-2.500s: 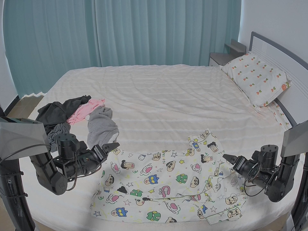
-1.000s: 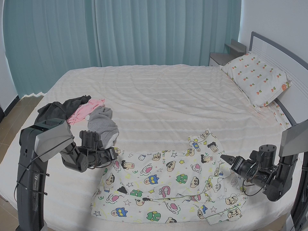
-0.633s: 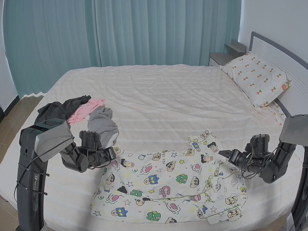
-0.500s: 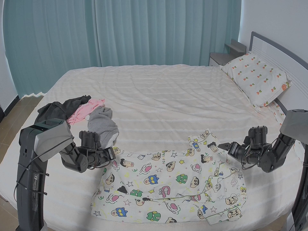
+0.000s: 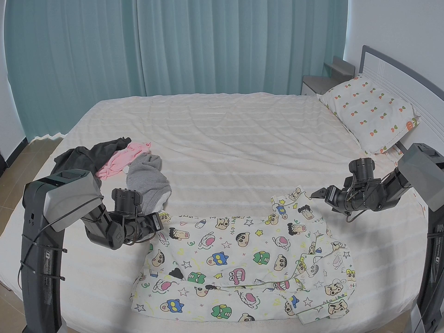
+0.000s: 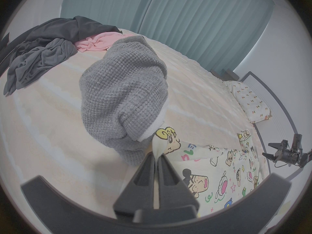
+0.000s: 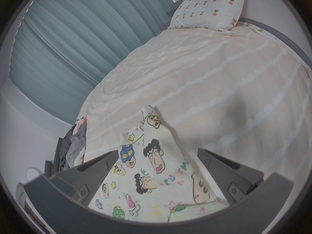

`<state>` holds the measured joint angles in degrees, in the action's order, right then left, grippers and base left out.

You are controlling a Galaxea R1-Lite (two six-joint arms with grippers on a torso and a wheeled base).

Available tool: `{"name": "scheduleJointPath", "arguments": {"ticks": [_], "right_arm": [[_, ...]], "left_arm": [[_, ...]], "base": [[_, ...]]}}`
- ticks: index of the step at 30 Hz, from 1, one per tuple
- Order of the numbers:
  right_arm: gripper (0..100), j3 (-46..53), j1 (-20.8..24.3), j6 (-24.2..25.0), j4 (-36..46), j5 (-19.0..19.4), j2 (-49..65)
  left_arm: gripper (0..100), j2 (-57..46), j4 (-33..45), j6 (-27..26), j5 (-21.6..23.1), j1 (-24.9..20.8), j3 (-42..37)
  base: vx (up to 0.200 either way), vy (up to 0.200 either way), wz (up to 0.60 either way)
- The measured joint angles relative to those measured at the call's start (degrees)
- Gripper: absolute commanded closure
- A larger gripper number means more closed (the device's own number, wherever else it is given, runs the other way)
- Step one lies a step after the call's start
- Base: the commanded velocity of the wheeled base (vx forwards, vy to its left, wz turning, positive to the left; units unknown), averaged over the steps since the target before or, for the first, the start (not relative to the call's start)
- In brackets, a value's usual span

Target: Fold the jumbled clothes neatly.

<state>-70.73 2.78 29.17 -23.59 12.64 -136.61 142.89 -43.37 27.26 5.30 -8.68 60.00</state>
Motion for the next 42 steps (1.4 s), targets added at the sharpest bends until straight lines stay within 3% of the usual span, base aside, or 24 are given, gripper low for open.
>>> {"name": "scheduleJointPath", "arguments": {"ticks": [6, 11, 17, 26, 27, 34, 42], "right_arm": [[0, -5.8, -0.1, -1.8, 3.9, 1.1, -3.7], [0, -10.0, 0.0, -5.0, 8.7, 5.1, -5.9], [0, -12.7, -0.2, -8.5, 9.6, 6.7, -8.5], [0, -15.2, 0.0, -9.4, 11.0, 10.2, -11.3], [100, -15.4, 0.0, -9.4, 11.4, 10.8, -11.4], [100, -16.3, -0.4, -12.0, 13.0, 16.4, -12.1], [100, -15.7, -0.6, -13.4, 12.9, 19.0, -12.3]], "left_arm": [[100, -0.4, 0.1, 0.0, -1.0, 0.0, -0.5], [100, -0.7, 0.1, 0.0, -1.2, 0.0, -1.4], [100, -0.9, 0.1, 0.1, -1.3, -0.1, -1.9], [100, -1.3, 0.1, 0.1, -1.3, -0.7, -2.9], [100, -1.4, 0.1, 0.1, -1.3, -0.9, -3.0], [100, -1.6, 0.1, 0.1, -1.3, -1.6, -3.9], [100, -2.0, 0.2, 0.2, -1.3, -1.6, -4.0]], "base": [[0.0, 0.0, 0.0], [0.0, 0.0, 0.0], [0.0, 0.0, 0.0], [0.0, 0.0, 0.0], [0.0, 0.0, 0.0], [0.0, 0.0, 0.0], [0.0, 0.0, 0.0]]}}
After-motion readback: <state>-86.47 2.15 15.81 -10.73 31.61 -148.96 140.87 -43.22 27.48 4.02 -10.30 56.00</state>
